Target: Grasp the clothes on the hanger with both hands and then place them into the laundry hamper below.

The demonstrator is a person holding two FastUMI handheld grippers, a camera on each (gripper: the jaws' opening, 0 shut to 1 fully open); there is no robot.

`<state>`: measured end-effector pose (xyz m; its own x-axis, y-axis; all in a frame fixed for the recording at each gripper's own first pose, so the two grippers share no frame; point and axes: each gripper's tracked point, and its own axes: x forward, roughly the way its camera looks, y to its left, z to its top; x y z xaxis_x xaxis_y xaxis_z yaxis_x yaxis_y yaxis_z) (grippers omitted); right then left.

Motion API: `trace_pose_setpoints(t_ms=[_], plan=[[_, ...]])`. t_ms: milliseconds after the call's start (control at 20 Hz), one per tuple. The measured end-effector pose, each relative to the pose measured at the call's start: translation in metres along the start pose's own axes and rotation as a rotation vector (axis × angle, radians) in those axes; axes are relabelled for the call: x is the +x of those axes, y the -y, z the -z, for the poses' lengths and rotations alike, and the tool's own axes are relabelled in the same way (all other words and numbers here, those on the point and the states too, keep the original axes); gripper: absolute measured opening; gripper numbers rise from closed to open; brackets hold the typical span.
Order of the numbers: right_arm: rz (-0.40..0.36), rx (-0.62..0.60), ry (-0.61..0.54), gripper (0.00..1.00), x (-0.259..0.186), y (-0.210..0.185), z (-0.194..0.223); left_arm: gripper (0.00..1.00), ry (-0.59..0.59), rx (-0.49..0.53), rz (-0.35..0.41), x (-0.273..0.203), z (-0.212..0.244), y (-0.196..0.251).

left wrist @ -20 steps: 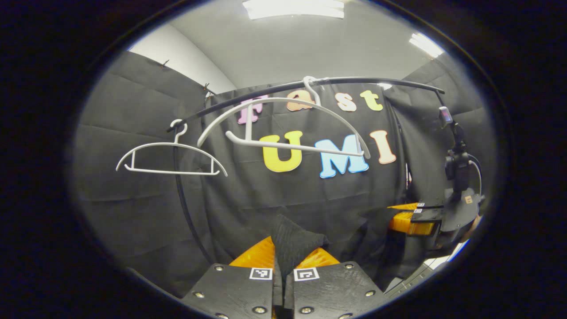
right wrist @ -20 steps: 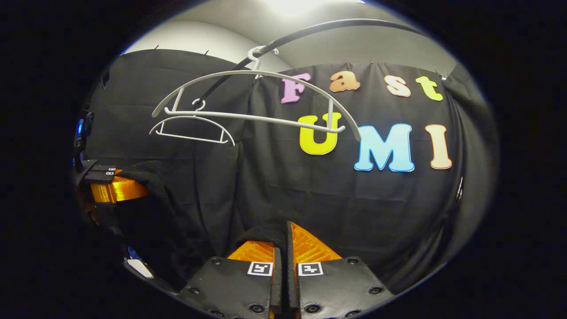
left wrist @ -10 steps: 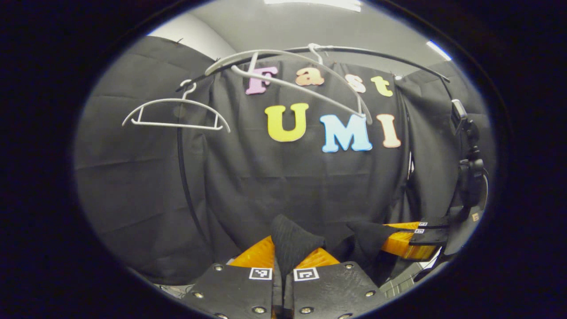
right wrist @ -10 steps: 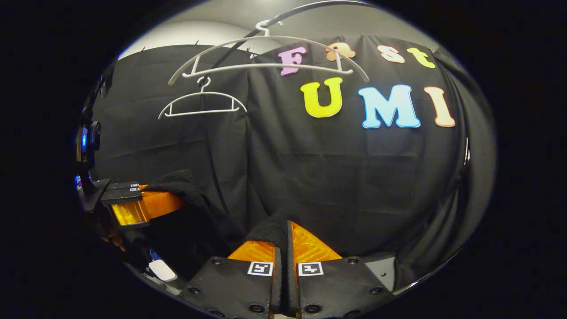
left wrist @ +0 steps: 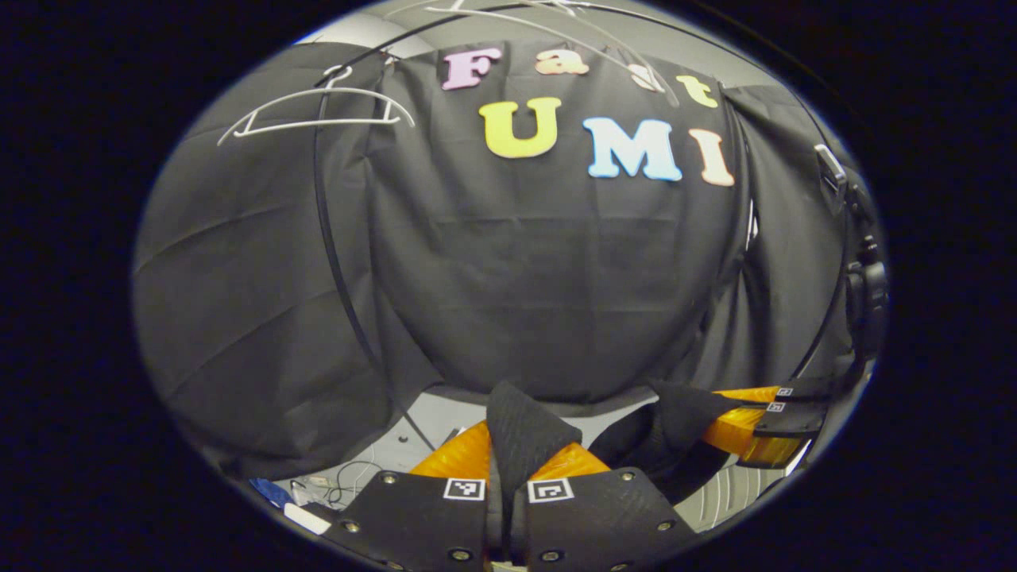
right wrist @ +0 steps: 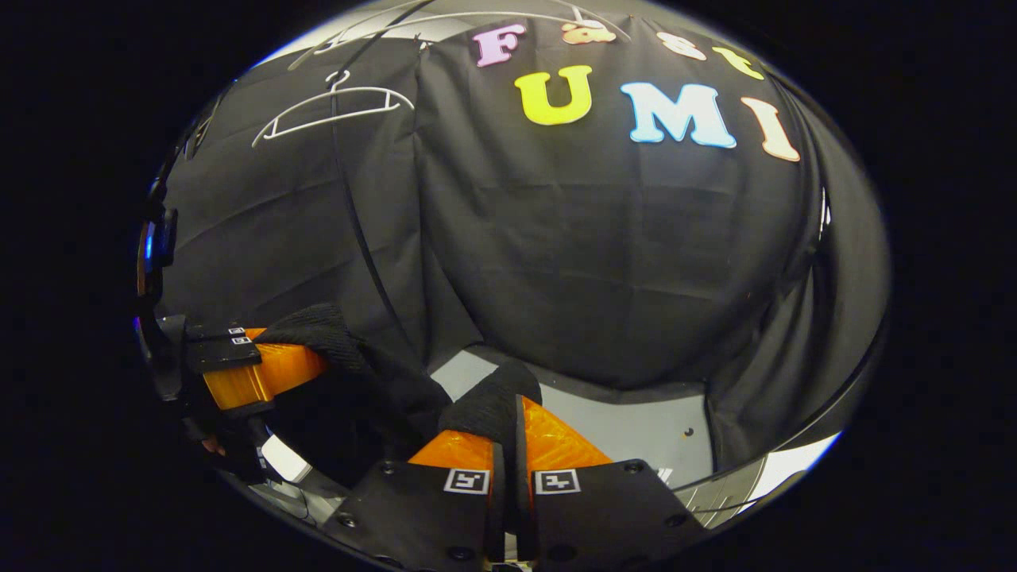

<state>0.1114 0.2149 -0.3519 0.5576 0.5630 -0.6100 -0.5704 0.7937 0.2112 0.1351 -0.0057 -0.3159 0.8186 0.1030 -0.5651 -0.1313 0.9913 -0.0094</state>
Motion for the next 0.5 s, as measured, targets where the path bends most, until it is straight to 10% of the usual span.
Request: trace_pose_setpoints(t_ms=[500], plan=[[0.028,0.004,-0.251,0.1,0.014,0.012,0.092,0.06,-0.318,-0.005,0.007,0.022,0.133,0.003]])
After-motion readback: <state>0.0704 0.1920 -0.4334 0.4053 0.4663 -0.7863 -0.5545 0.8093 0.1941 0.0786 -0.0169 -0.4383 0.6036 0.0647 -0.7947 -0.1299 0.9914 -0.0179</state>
